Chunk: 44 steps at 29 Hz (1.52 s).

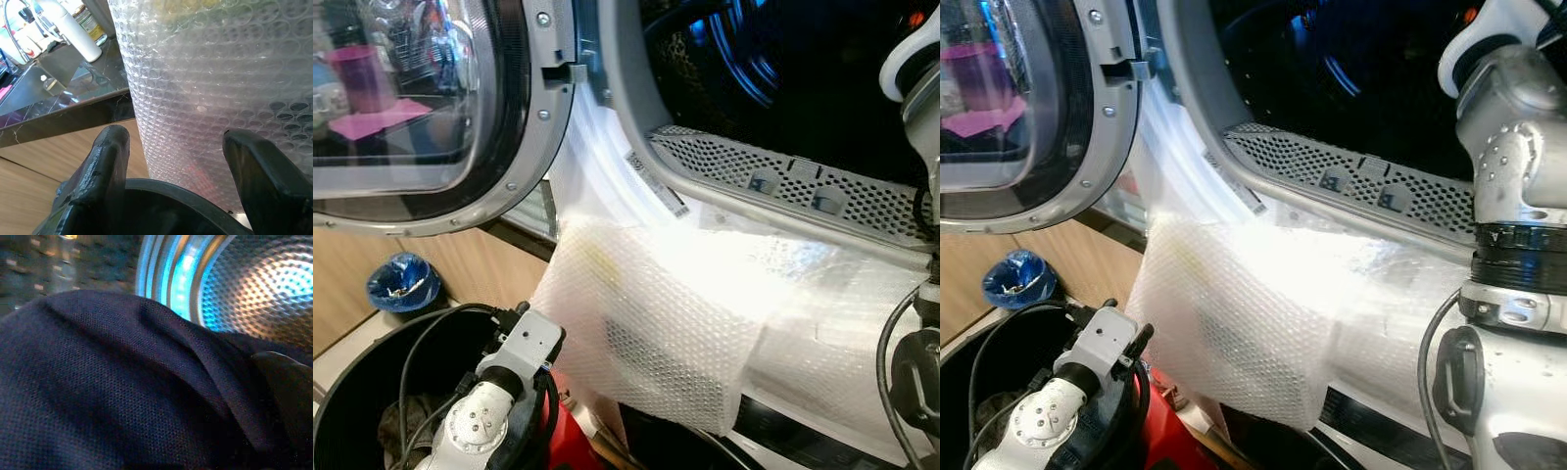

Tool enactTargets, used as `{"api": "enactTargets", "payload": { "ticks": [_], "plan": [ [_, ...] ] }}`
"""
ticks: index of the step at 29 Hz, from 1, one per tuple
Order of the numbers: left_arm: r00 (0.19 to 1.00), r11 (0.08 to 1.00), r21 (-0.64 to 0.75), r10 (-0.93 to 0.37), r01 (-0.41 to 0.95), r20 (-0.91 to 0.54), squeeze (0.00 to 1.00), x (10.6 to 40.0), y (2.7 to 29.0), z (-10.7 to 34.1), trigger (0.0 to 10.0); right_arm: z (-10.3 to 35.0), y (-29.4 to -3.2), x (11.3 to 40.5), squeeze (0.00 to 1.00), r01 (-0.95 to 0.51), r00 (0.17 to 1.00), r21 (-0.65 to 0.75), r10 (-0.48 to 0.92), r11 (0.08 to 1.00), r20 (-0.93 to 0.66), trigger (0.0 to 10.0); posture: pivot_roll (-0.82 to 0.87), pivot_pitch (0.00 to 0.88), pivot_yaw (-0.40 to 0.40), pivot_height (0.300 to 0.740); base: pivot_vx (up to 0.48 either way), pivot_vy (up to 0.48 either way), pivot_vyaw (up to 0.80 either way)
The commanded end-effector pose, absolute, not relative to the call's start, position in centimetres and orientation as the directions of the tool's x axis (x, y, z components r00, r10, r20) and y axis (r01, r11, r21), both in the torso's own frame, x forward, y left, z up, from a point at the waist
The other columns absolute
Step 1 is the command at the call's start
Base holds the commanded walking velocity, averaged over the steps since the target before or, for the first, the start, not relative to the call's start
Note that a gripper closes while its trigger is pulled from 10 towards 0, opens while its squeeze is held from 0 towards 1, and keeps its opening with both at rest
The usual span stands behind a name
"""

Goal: Clothes washing

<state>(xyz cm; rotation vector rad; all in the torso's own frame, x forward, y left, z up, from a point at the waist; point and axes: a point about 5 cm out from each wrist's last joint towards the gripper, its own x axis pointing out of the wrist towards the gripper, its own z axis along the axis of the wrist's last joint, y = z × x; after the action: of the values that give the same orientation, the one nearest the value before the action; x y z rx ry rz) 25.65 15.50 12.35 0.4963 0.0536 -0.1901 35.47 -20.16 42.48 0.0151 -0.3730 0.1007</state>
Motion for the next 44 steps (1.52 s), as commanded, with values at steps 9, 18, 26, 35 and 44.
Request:
{"api": "enactTargets", "payload": {
  "ticks": [9, 18, 26, 35, 44],
  "plan": [
    [0.98, 0.853, 0.482, -0.169, 0.2, -0.108, 0.0, 25.7, 15.5, 12.2, 10.0, 45.4, -28.5, 33.2, 0.0, 0.418, 0.726, 0.286, -0.506, 0.862, 0.465, 10.0, -0.02, 0.068, 0.012, 0.74, 0.0, 0.0, 0.0],
    [0.979, 0.853, 0.481, -0.174, 0.203, -0.104, 0.0, 25.7, 15.3, 12.2, 10.0, 41.7, -24.6, 35.8, 0.0, 0.233, 0.895, 0.084, -0.247, 0.969, 0.37, 10.0, -0.01, 0.072, 0.012, 0.74, 0.0, 0.0, 0.0],
    [0.979, 0.852, 0.483, -0.175, 0.204, -0.105, 0.0, 25.7, 15.4, 12.2, 10.0, 42.1, -23.6, 35.6, 1.0, 0.172, 0.895, 0.061, -0.182, 0.983, 0.408, 10.0, -0.01, 0.073, 0.011, 0.74, 0.0, 0.0, 0.0],
    [0.978, 0.851, 0.482, -0.178, 0.207, -0.107, 0.0, 25.6, 15.4, 12.2, 10.0, 42.4, -24.7, 35.2, 1.0, 0.228, 0.868, 0.036, -0.22, 0.973, 0.445, 10.0, -0.01, 0.075, 0.011, 0.74, 0.0, 0.0, 0.0],
    [0.975, 0.847, 0.483, -0.191, 0.221, -0.111, 0.0, 25.7, 15.2, 12.2, 10.0, 41.3, -23.4, 35.6, 0.0, -0.088, 0.938, -0.123, 0.124, 0.988, 0.324, 10.0, -0.01, 0.073, 0.018, 0.74, 0.0, 0.0, 0.0]
  ]
}}
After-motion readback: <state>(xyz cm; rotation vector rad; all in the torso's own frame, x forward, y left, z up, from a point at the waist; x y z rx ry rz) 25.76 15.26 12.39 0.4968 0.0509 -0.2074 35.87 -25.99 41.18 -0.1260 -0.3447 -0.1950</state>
